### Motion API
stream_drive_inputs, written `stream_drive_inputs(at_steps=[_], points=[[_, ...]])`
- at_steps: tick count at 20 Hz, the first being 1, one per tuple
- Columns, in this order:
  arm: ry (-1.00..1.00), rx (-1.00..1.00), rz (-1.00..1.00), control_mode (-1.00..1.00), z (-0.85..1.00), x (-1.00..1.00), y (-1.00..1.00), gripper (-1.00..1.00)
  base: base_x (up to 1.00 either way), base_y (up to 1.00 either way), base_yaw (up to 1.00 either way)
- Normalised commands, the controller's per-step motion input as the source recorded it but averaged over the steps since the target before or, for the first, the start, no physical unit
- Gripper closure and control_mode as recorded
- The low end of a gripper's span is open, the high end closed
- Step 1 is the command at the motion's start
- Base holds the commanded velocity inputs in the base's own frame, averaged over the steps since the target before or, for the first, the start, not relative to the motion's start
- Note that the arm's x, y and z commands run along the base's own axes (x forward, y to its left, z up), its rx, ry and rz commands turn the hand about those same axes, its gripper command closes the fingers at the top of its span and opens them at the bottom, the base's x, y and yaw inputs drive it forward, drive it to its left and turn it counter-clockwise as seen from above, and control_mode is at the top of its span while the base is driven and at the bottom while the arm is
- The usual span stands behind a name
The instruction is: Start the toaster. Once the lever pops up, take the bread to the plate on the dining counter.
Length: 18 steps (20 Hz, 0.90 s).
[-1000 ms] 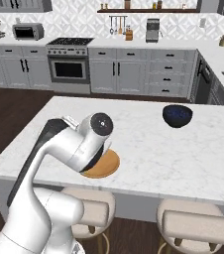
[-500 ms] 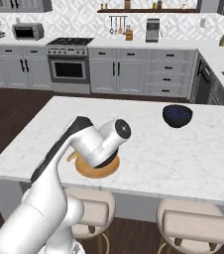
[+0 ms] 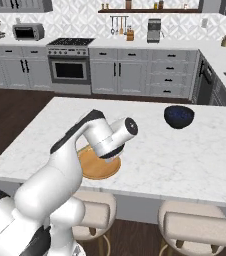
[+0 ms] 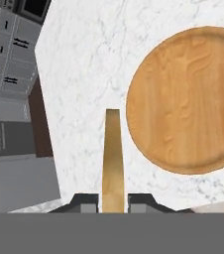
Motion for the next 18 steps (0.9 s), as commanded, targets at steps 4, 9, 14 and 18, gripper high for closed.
stream_drive_inputs(at_steps=[4, 9, 14, 18], points=[[0.0, 0.0, 0.0, -1.0, -0.31, 0.22, 0.0, 1.0, 0.0, 0.0, 0.0], [0.0, 0.0, 0.0, -1.0, -0.33, 0.24, 0.0, 1.0, 0.0, 0.0, 0.0], [0.0, 0.0, 0.0, -1.0, -0.31, 0.23, 0.0, 1.0, 0.0, 0.0, 0.0], [0.0, 0.0, 0.0, -1.0, -0.33, 0.24, 0.0, 1.0, 0.0, 0.0, 0.0]])
